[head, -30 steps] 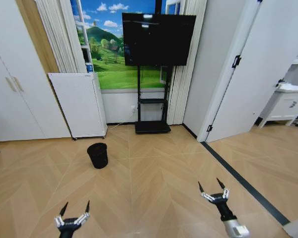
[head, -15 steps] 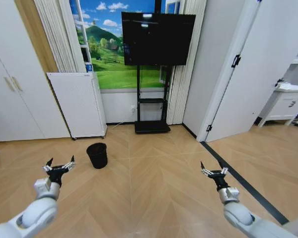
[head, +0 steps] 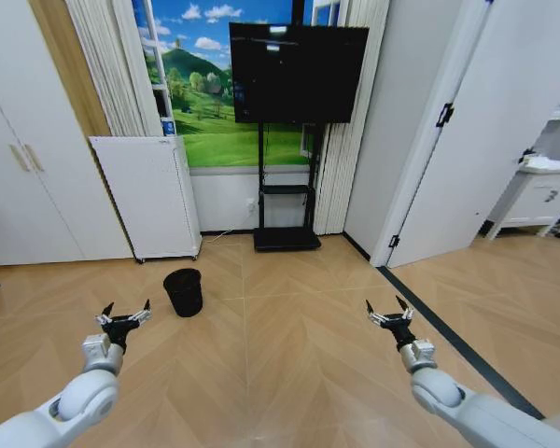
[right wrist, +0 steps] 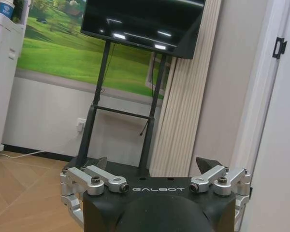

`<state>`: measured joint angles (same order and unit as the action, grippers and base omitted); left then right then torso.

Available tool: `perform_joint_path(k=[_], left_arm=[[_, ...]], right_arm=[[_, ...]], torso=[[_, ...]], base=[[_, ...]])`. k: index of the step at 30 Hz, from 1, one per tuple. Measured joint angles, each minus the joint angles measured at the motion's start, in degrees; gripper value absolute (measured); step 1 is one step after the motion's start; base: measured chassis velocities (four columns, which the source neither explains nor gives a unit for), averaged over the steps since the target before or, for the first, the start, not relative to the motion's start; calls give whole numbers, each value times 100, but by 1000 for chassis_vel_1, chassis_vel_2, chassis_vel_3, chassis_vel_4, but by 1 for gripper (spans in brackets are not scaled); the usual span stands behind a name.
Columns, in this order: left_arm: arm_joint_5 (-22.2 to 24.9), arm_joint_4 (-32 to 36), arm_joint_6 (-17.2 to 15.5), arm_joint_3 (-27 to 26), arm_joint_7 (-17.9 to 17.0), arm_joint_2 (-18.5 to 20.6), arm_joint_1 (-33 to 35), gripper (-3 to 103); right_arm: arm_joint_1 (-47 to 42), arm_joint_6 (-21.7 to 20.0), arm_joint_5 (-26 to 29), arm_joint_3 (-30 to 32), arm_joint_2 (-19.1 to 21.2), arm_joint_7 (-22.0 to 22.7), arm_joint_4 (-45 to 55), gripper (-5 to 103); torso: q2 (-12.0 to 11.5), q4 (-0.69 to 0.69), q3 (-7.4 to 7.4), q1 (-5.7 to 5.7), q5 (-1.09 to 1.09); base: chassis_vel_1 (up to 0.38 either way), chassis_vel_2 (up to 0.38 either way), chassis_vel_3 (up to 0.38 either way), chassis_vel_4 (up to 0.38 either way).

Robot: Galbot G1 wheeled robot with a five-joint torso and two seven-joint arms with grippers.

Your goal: Pick up the trash bin and place the garbage on the floor into it.

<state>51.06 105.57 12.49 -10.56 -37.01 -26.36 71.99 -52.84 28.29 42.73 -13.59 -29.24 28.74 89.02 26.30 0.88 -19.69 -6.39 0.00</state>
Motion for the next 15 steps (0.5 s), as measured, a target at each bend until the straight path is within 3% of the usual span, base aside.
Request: perform_joint_path(k=[6,15], left_arm=[[81,42,15,172,134,-118,-216,100],[313,376,-138,85,-27,-137,-274,100]], right_arm=[[586,-35,55,-495,-90,-14,80,100],[1663,-144,99,-1457,-482,154,-109,100]], torso=[[0,-1,0,0,-1],[0,-3,0,0,1]], base=[[0,0,0,0],[0,0,0,0]])
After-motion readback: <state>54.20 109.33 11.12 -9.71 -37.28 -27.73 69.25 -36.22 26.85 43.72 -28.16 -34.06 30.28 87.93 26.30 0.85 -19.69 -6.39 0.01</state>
